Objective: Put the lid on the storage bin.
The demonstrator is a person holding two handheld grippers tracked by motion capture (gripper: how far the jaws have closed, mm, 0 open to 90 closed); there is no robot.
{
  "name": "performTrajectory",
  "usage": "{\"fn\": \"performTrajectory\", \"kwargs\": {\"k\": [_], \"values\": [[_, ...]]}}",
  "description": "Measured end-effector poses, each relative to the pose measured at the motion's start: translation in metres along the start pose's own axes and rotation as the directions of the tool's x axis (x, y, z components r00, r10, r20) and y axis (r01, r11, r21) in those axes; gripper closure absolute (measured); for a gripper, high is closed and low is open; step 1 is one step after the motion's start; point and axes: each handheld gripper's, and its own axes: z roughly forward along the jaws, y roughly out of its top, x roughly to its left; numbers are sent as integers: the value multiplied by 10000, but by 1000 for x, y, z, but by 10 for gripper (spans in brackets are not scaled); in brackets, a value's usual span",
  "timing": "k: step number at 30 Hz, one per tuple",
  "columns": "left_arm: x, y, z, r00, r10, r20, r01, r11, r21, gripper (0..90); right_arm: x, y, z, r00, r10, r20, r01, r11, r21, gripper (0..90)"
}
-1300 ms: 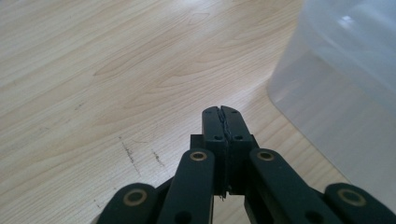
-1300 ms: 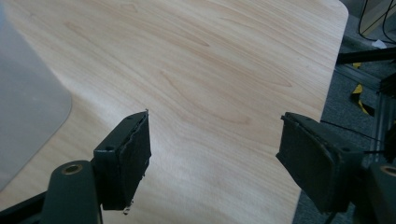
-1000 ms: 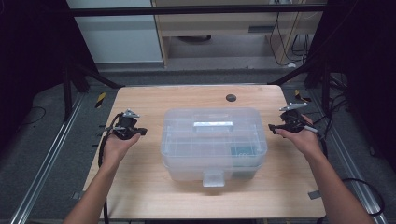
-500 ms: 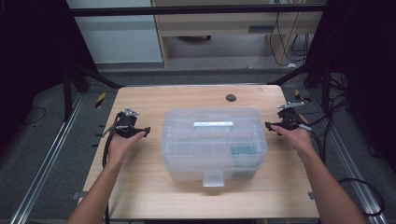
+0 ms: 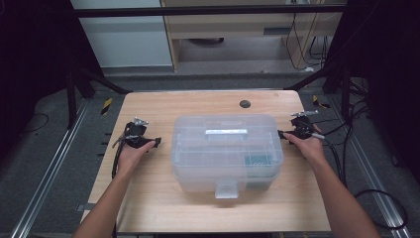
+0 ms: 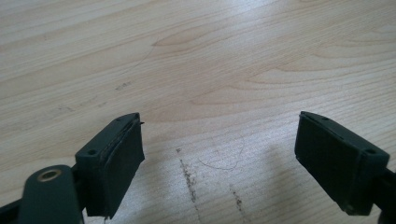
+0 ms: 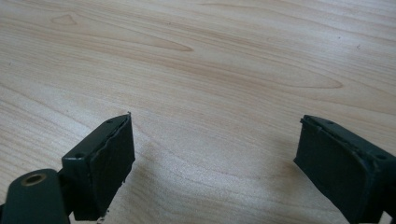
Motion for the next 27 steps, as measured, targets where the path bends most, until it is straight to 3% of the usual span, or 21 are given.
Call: {"fn": "performTrajectory", "kwargs": {"k": [10, 16, 18, 24, 27], "values": [[-4, -4, 10, 9997, -91, 217, 89, 9999, 107, 134, 3, -6, 6, 9999, -5, 126, 7, 9999, -137, 84], [-6, -8, 12, 9998, -156, 85, 158, 9996, -254, 93, 7, -11, 6, 9998, 0, 187, 9, 9989, -476, 57], [-7, -10, 13, 9999, -143, 17, 143, 9988, -475, 73, 7, -12, 6, 9992, 180, 363, -166, 9991, -385, 21], [-8, -10, 14, 9997, -233, -107, 229, 9991, -352, 38, 14, -15, 3, 9933, 737, 886, -709, 9969, -348, 4], [-9, -10, 14, 9996, -266, -135, 262, 9992, -317, 6, 16, -16, 3, 9913, 797, 1046, -764, 9965, -352, 3]]}}
